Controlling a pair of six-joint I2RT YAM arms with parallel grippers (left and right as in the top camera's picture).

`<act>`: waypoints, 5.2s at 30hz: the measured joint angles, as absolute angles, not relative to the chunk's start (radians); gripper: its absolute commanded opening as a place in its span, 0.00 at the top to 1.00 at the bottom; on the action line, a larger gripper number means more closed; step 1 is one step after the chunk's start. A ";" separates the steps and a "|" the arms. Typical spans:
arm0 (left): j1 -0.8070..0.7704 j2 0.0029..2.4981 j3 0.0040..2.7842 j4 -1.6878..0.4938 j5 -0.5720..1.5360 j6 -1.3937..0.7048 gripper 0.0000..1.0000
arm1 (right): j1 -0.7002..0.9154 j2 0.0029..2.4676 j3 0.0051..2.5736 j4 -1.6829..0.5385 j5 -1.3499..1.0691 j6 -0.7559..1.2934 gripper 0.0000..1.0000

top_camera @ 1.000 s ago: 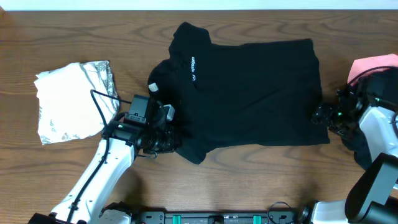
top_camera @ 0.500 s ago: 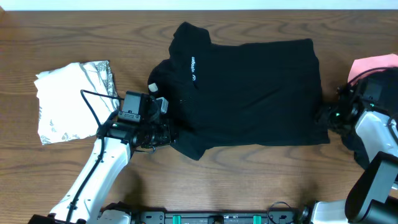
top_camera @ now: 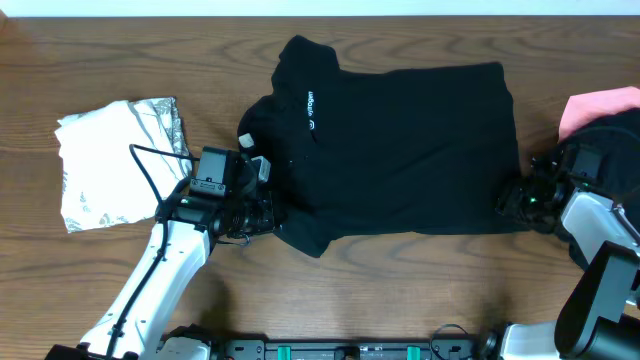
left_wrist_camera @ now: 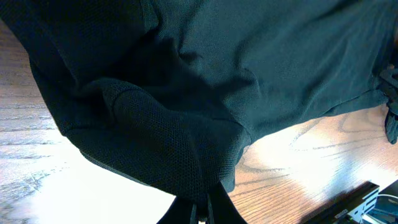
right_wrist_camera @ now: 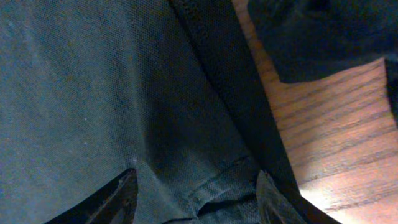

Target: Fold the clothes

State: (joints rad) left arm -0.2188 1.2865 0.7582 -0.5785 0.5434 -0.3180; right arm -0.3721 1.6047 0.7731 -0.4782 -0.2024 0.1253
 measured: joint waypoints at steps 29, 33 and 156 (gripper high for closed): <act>-0.218 1.287 0.758 -0.579 0.543 -0.318 0.94 | -0.375 1.592 0.738 -0.458 -0.205 0.126 0.80; -0.219 1.287 0.758 -0.579 0.543 -0.318 0.94 | -0.375 1.592 0.737 -0.458 -0.192 0.126 0.86; -0.219 1.287 0.758 -0.579 0.543 -0.318 0.94 | -0.375 1.516 0.737 -0.467 -0.078 0.205 0.76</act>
